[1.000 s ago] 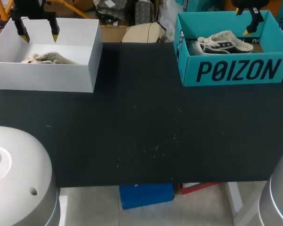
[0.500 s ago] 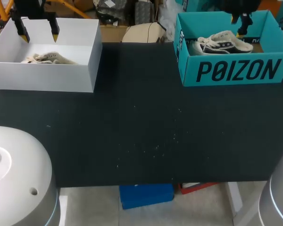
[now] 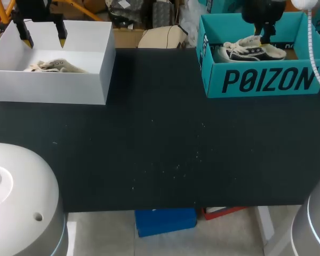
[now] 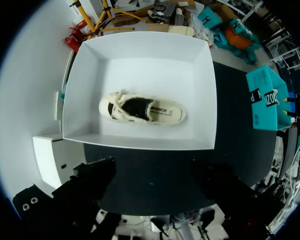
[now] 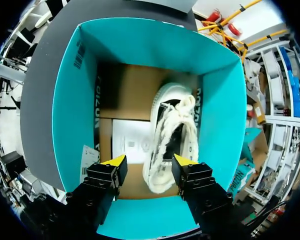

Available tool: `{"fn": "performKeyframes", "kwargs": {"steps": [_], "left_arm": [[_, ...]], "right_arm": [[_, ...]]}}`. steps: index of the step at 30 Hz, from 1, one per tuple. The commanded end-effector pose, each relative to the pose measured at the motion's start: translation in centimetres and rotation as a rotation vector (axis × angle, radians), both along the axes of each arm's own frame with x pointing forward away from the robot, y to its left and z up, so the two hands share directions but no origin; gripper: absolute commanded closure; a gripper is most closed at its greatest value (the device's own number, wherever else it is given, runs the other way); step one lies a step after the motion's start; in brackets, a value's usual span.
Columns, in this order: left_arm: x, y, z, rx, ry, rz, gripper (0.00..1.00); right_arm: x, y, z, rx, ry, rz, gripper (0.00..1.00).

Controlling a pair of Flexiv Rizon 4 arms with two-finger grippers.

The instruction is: Take the shoe out of the shoebox, open the shoe tongue, remove and reinsert the insole, then place the shoe into the shoebox

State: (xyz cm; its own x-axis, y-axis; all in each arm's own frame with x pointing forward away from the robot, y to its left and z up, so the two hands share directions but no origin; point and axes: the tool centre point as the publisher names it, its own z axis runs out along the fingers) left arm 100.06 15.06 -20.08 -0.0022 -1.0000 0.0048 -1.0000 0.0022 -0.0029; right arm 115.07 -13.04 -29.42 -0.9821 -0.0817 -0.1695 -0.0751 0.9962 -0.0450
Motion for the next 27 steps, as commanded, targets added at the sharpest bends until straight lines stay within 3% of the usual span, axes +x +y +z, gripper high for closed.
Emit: {"fn": "performKeyframes", "kwargs": {"steps": [1,27], "left_arm": [[0.0,0.0,0.0,0.002,0.001,0.001,0.00],[0.0,0.0,0.0,0.002,0.001,0.001,0.00]], "right_arm": [[1.7,0.2,-1.5,-0.007,0.033,-0.001,0.51],[1.7,0.2,-8.1,0.016,0.067,-0.129,0.57]]}}
